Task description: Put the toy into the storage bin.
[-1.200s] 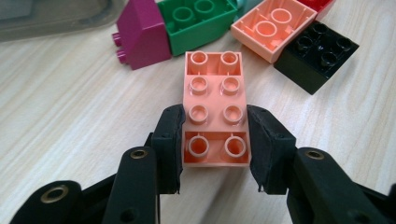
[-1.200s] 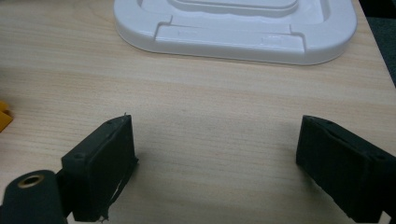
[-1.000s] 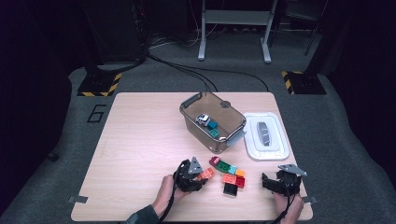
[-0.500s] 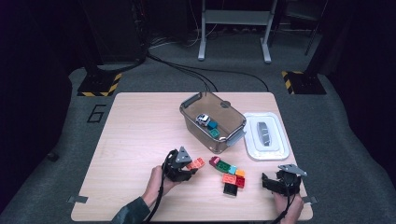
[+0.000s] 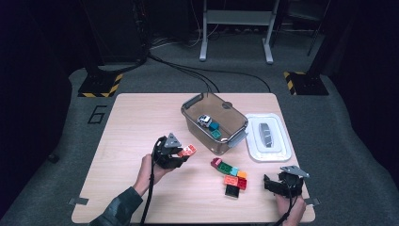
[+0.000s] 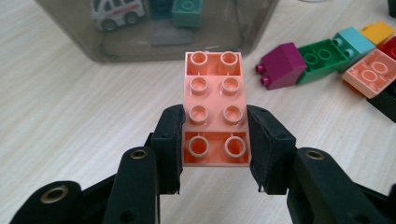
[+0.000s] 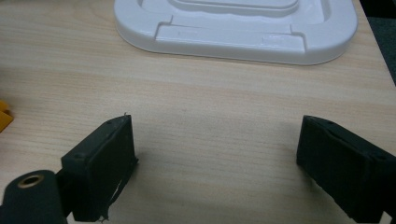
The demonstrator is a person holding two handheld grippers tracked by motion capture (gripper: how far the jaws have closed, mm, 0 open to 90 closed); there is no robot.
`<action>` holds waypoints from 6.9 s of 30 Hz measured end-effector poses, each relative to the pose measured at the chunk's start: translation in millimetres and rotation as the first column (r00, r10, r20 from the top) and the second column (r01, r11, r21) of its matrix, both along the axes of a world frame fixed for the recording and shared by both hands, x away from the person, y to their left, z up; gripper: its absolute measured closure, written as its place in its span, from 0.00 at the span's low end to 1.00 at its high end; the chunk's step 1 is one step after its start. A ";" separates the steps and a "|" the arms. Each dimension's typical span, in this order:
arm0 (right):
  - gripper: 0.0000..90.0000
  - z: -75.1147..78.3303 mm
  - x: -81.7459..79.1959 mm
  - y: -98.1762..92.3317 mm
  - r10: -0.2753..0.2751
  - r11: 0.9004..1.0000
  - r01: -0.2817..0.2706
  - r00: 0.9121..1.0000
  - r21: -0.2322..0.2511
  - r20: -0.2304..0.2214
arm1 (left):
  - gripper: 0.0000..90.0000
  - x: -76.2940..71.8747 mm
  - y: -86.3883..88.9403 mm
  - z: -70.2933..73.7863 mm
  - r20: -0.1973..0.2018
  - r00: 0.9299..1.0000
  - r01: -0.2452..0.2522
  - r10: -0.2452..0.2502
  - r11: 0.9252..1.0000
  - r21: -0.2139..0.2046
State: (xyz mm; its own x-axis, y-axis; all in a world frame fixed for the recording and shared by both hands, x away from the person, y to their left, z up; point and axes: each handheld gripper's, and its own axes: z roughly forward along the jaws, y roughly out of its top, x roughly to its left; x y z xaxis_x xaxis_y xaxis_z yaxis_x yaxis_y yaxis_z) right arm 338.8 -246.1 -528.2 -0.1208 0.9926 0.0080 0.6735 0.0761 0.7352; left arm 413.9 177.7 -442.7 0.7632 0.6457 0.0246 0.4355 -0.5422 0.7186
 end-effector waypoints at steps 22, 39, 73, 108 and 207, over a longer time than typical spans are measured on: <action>0.12 0.0 0.0 0.0 0.001 1.000 -0.001 1.000 0.000 -0.001 | 0.65 44.0 20.1 38.8 0.001 0.998 -0.062 0.062 0.998 -0.030; 0.12 0.0 0.1 -0.1 0.002 1.000 -0.002 1.000 0.001 0.000 | 0.65 70.6 16.6 74.2 0.018 0.997 -0.075 0.076 0.996 -0.040; 0.12 -0.6 0.3 0.0 0.003 1.000 -0.003 1.000 0.004 0.008 | 0.65 121.4 -29.9 106.9 -0.004 0.997 -0.072 0.073 0.997 0.024; 0.12 0.0 0.1 -0.1 0.005 1.000 -0.005 1.000 0.002 -0.001 | 0.63 143.1 -59.0 73.8 -0.152 0.986 -0.045 0.073 0.982 0.183; 0.12 -0.4 0.2 0.2 0.007 1.000 -0.007 1.000 0.002 0.005 | 0.60 -33.1 -148.3 -50.6 0.019 0.943 0.326 -0.331 0.937 0.124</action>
